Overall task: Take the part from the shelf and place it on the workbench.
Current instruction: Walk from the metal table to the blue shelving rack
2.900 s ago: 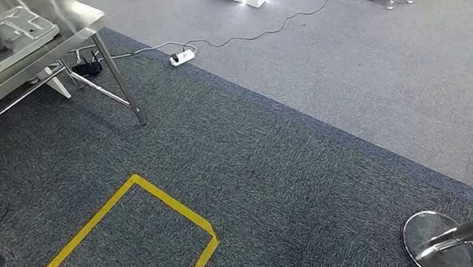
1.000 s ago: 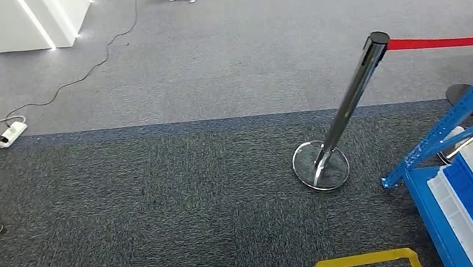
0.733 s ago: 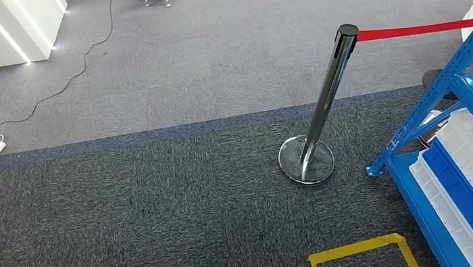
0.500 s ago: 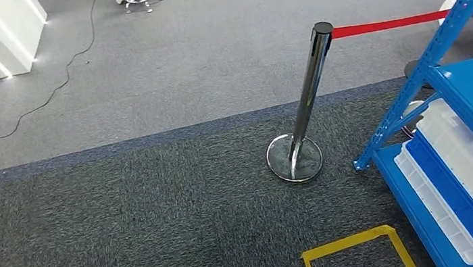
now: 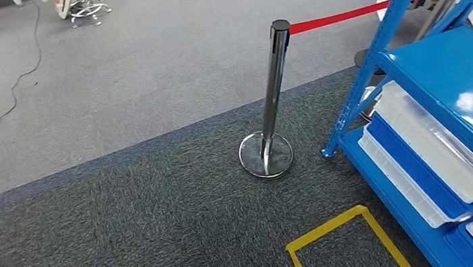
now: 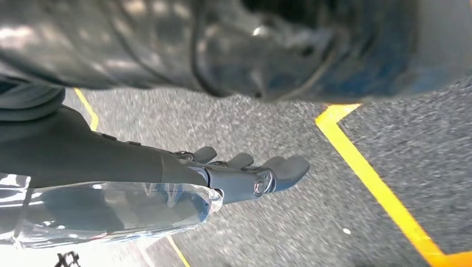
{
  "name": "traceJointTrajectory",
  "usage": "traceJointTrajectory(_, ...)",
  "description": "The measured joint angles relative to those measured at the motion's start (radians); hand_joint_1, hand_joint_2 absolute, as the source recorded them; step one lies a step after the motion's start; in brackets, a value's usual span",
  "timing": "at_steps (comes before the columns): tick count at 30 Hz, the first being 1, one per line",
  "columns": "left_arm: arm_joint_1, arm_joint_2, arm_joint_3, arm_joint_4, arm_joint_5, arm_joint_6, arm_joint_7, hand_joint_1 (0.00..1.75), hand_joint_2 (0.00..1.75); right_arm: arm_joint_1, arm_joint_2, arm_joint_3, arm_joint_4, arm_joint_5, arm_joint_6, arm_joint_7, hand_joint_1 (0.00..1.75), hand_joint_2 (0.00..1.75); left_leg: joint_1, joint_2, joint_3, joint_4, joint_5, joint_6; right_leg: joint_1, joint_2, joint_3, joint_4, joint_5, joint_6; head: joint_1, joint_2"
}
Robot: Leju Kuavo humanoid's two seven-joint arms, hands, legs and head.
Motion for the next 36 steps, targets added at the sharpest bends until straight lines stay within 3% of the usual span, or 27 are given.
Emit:
traceJointTrajectory(2, 0.001, 0.0, 0.0, 0.0, 0.0, 0.0, 0.003, 0.0, 0.0, 0.002, 0.0, 0.0, 0.001, 0.0, 0.0, 0.001, 0.0, 0.0, -0.002, 0.028, 0.001, 0.001, -0.004, 0.0, -0.004, -0.009, -0.02, 0.043, 0.002, 0.003, 0.0, 0.0)
traceJointTrajectory(3, 0.0, 0.0, 0.0, 0.0, 0.0, 0.0, 0.004, 0.0, 0.0, 0.004, 0.0, 0.0, 0.001, 0.0, 0.0, 0.002, 0.0, 0.0, -0.002, 0.038, 0.003, 0.001, -0.006, -0.001, -0.005, -0.013, 0.001, 0.004, 0.03, 0.004, 0.0, 0.0)
traceJointTrajectory(4, -0.001, 0.0, 0.0, 0.0, -0.001, 0.0, 0.004, 0.0, 0.0, 0.005, 0.0, 0.0, 0.001, 0.0, 0.0, 0.003, 0.0, 0.0, -0.002, 0.048, 0.007, 0.003, -0.01, -0.004, -0.006, -0.026, 0.04, -0.068, 0.068, 0.003, 0.0, 0.0)
traceJointTrajectory(6, -0.001, 0.0, 0.0, 0.0, -0.002, 0.0, 0.005, 0.0, 0.0, 0.004, 0.0, 0.0, 0.002, 0.001, 0.001, 0.003, 0.0, 0.0, -0.006, 0.064, 0.012, 0.006, -0.018, -0.013, -0.001, -0.067, 0.108, -0.198, 0.114, -0.003, 0.0, 0.0)
traceJointTrajectory(8, -0.002, 0.0, 0.0, 0.0, -0.002, 0.0, 0.005, 0.0, 0.0, 0.003, 0.001, 0.0, 0.002, 0.002, 0.002, 0.004, 0.0, 0.0, -0.011, 0.079, 0.016, 0.007, -0.023, -0.024, 0.006, -0.082, 0.125, -0.239, 0.119, -0.012, 0.0, 0.0)
traceJointTrajectory(10, -0.005, 0.0, 0.0, 0.0, -0.003, 0.0, 0.005, 0.0, 0.0, 0.003, 0.001, 0.0, 0.002, 0.003, 0.002, 0.005, 0.0, 0.0, -0.01, 0.092, 0.022, 0.007, -0.028, -0.034, 0.006, -0.061, 0.123, -0.242, 0.122, -0.022, -0.001, 0.0)
traceJointTrajectory(11, -0.006, 0.0, 0.0, 0.0, -0.003, 0.0, 0.005, 0.0, 0.0, 0.004, 0.002, 0.0, 0.002, 0.004, 0.002, 0.006, 0.0, 0.0, -0.008, 0.083, 0.022, 0.014, -0.036, -0.04, 0.005, -0.052, 0.126, -0.247, 0.124, -0.028, -0.001, 0.0)
traceJointTrajectory(13, -0.006, 0.0, 0.001, 0.0, -0.004, 0.0, 0.005, 0.0, 0.0, 0.002, 0.003, 0.0, 0.002, 0.004, 0.002, 0.007, 0.0, 0.0, -0.003, 0.039, -0.006, 0.083, -0.083, -0.047, 0.0, -0.031, 0.13, -0.254, 0.13, -0.04, -0.001, 0.0)
traceJointTrajectory(14, -0.005, 0.0, 0.001, 0.0, -0.004, 0.0, 0.005, 0.0, 0.0, 0.001, 0.004, 0.0, 0.002, 0.004, 0.003, 0.007, 0.0, 0.0, -0.002, 0.013, -0.034, 0.145, -0.114, -0.049, 0.001, -0.021, 0.129, -0.255, 0.131, -0.044, -0.001, 0.0)
traceJointTrajectory(16, -0.002, 0.001, 0.001, 0.0, -0.004, 0.0, 0.005, 0.0, 0.0, 0.0, 0.004, 0.0, 0.002, 0.004, 0.005, 0.007, 0.0, 0.0, -0.002, -0.007, -0.097, 0.266, -0.156, -0.05, 0.004, 0.006, 0.126, -0.252, 0.132, -0.049, -0.002, 0.0)
traceJointTrajectory(17, 0.0, 0.001, 0.001, 0.0, -0.005, 0.0, 0.005, 0.0, 0.0, 0.001, 0.005, 0.0, 0.002, 0.005, 0.008, 0.006, 0.0, 0.0, -0.002, -0.01, -0.112, 0.288, -0.151, -0.049, 0.006, 0.021, 0.126, -0.25, 0.131, -0.05, -0.002, 0.0)
traceJointTrajectory(18, 0.001, 0.001, 0.001, 0.0, -0.005, -0.001, 0.005, 0.0, 0.0, 0.001, 0.005, 0.0, 0.002, 0.005, 0.011, 0.006, 0.0, 0.0, -0.002, -0.012, -0.109, 0.271, -0.125, -0.046, 0.007, 0.036, 0.126, -0.248, 0.131, -0.05, -0.002, 0.0)
traceJointTrajectory(19, 0.001, 0.001, 0.001, 0.0, -0.005, -0.001, 0.005, 0.0, 0.0, 0.001, 0.005, 0.0, 0.002, 0.006, 0.013, 0.006, 0.0, 0.0, -0.002, -0.018, -0.09, 0.219, -0.086, -0.042, 0.007, 0.051, 0.126, -0.247, 0.131, -0.05, -0.002, 0.0)
traceJointTrajectory(21, 0.0, 0.001, 0.0, 0.0, -0.006, -0.001, 0.004, 0.0, 0.0, 0.001, 0.005, 0.0, 0.002, 0.008, 0.015, 0.006, 0.0, 0.0, -0.002, -0.057, -0.039, 0.088, -0.022, -0.033, 0.008, 0.076, 0.125, -0.242, 0.131, -0.047, -0.001, 0.0)
traceJointTrajectory(23, -0.002, 0.002, 0.0, 0.0, -0.007, -0.002, 0.004, 0.0, 0.0, 0.0, 0.005, 0.0, 0.002, 0.01, 0.016, 0.005, 0.0, 0.0, -0.003, -0.087, -0.016, 0.026, -0.007, -0.029, 0.006, 0.097, 0.118, -0.239, 0.133, -0.036, -0.001, 0.0)
traceJointTrajectory(25, -0.005, 0.002, 0.0, 0.0, -0.01, -0.003, 0.003, 0.0, 0.0, 0.004, 0.004, 0.0, 0.003, 0.013, 0.016, 0.005, 0.0, 0.0, -0.004, -0.074, -0.012, 0.018, -0.004, -0.024, 0.003, 0.115, 0.113, -0.242, 0.138, -0.022, -0.001, 0.0)
traceJointTrajectory(26, -0.006, 0.001, 0.001, 0.0, -0.011, -0.003, 0.003, 0.0, 0.0, 0.006, 0.004, -0.001, 0.003, 0.014, 0.016, 0.004, 0.0, 0.0, -0.002, -0.063, -0.009, 0.012, 0.001, -0.019, 0.004, 0.106, 0.109, -0.239, 0.135, -0.017, -0.001, 0.0)
traceJointTrajectory(28, -0.006, 0.0, 0.001, 0.0, -0.012, -0.003, 0.003, 0.0, 0.0, 0.006, 0.004, -0.001, 0.003, 0.016, 0.016, 0.004, 0.0, 0.0, 0.003, -0.038, -0.005, -0.002, 0.01, -0.007, 0.006, 0.054, 0.083, -0.187, 0.1, -0.009, 0.0, 0.0)
traceJointTrajectory(30, -0.002, 0.0, 0.001, 0.0, -0.012, -0.004, 0.002, 0.0, 0.0, 0.003, 0.003, -0.001, 0.003, 0.016, 0.016, 0.005, 0.0, 0.0, 0.001, -0.01, -0.006, -0.005, 0.012, -0.002, 0.003, 0.005, 0.026, -0.067, 0.034, -0.002, 0.002, 0.0)
traceJointTrajectory(32, 0.0, 0.001, 0.001, 0.0, -0.012, -0.004, 0.002, 0.0, 0.0, 0.002, 0.003, -0.001, 0.003, 0.017, 0.016, 0.005, 0.0, 0.0, 0.0, 0.019, -0.006, -0.004, 0.009, -0.002, -0.005, -0.005, -0.016, 0.023, 0.006, 0.006, 0.002, 0.0)
traceJointTrajectory(33, -0.001, 0.001, 0.001, 0.0, -0.012, -0.004, 0.002, 0.0, 0.0, 0.003, 0.003, -0.001, 0.003, 0.017, 0.016, 0.005, 0.0, 0.0, 0.0, 0.032, -0.005, -0.004, 0.008, -0.003, -0.008, -0.009, -0.011, 0.017, 0.021, 0.01, 0.002, 0.0)
traceJointTrajectory(34, -0.001, 0.0, 0.001, 0.0, -0.012, -0.005, 0.002, 0.0, 0.0, 0.004, 0.003, -0.001, 0.003, 0.017, 0.016, 0.005, 0.0, 0.0, 0.0, 0.043, -0.003, -0.004, 0.005, -0.005, -0.011, -0.017, 0.015, -0.03, 0.051, 0.012, 0.002, 0.0)
traceJointTrajectory(36, -0.002, 0.0, 0.001, 0.0, -0.012, -0.005, 0.002, 0.0, 0.0, 0.004, 0.003, -0.001, 0.003, 0.017, 0.017, 0.006, 0.0, 0.0, -0.003, 0.063, 0.004, -0.001, -0.002, -0.014, -0.01, -0.062, 0.092, -0.169, 0.11, 0.009, 0.002, 0.0)
